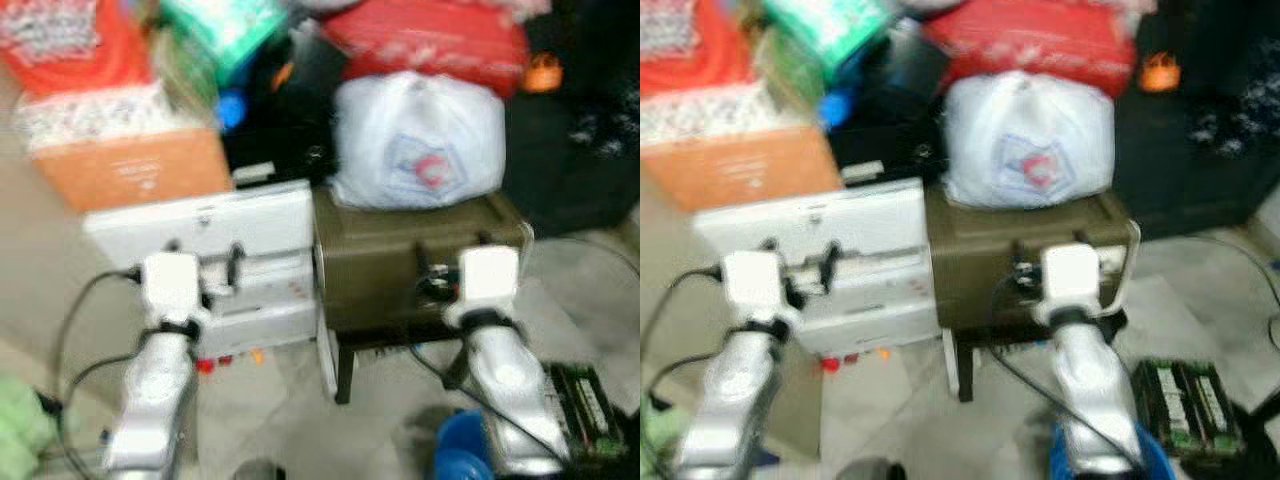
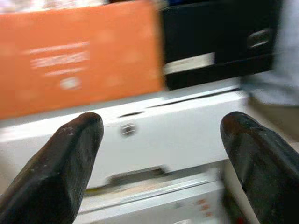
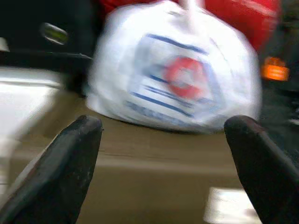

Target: Clean up the room

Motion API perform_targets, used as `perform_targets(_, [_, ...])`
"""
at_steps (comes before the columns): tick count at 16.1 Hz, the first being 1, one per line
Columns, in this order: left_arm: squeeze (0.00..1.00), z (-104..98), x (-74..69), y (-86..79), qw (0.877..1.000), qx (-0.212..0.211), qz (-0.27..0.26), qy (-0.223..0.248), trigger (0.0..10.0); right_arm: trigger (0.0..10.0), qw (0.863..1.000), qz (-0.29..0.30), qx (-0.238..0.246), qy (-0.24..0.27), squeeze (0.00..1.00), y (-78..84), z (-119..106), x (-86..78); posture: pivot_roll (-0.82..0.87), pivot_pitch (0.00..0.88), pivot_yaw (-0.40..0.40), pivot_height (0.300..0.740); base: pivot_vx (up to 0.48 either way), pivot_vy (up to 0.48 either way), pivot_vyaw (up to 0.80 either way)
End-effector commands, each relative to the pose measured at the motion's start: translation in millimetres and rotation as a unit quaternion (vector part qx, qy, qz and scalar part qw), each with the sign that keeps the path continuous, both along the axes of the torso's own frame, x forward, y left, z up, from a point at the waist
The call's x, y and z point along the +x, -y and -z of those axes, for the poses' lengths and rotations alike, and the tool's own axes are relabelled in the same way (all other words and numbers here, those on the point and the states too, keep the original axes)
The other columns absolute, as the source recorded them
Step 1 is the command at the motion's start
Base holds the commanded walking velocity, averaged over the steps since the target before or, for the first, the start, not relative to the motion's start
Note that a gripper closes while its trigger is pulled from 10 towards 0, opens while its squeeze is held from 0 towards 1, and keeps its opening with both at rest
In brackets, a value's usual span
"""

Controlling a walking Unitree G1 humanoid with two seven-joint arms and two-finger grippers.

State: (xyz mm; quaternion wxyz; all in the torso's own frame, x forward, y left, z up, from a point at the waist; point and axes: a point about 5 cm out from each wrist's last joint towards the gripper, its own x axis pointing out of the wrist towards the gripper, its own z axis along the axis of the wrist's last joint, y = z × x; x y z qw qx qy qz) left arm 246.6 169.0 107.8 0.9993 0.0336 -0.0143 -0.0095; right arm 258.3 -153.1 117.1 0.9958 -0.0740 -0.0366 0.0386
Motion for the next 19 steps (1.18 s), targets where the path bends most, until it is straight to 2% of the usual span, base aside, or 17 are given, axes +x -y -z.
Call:
perform_targets(1, [0.00,-3.8,1.6,3.4,1.000,-0.001,0.009,0.006,10.0,10.0,1.000,0.007,-0.005,-0.003,1.00,5.9,-0.1,-0.1,-0.09,0.000,0.041,0.740,0.000,0.000,0.80])
perform_targets(3, [0.00,-4.0,2.1,3.4,1.000,0.000,0.010,0.006,10.0,10.0,1.000,0.006,-0.007,-0.003,0.00,5.5,-0.2,0.7,-0.09,0.000,0.042,0.740,0.000,0.000,0.80])
perform_targets(19, [0.00,-5.2,4.9,3.9,1.000,0.005,0.010,0.008,10.0,10.0,1.000,-0.005,-0.016,-0.003,0.00,1.8,0.1,4.2,-0.08,0.000,0.039,0.740,0.000,0.000,0.80])
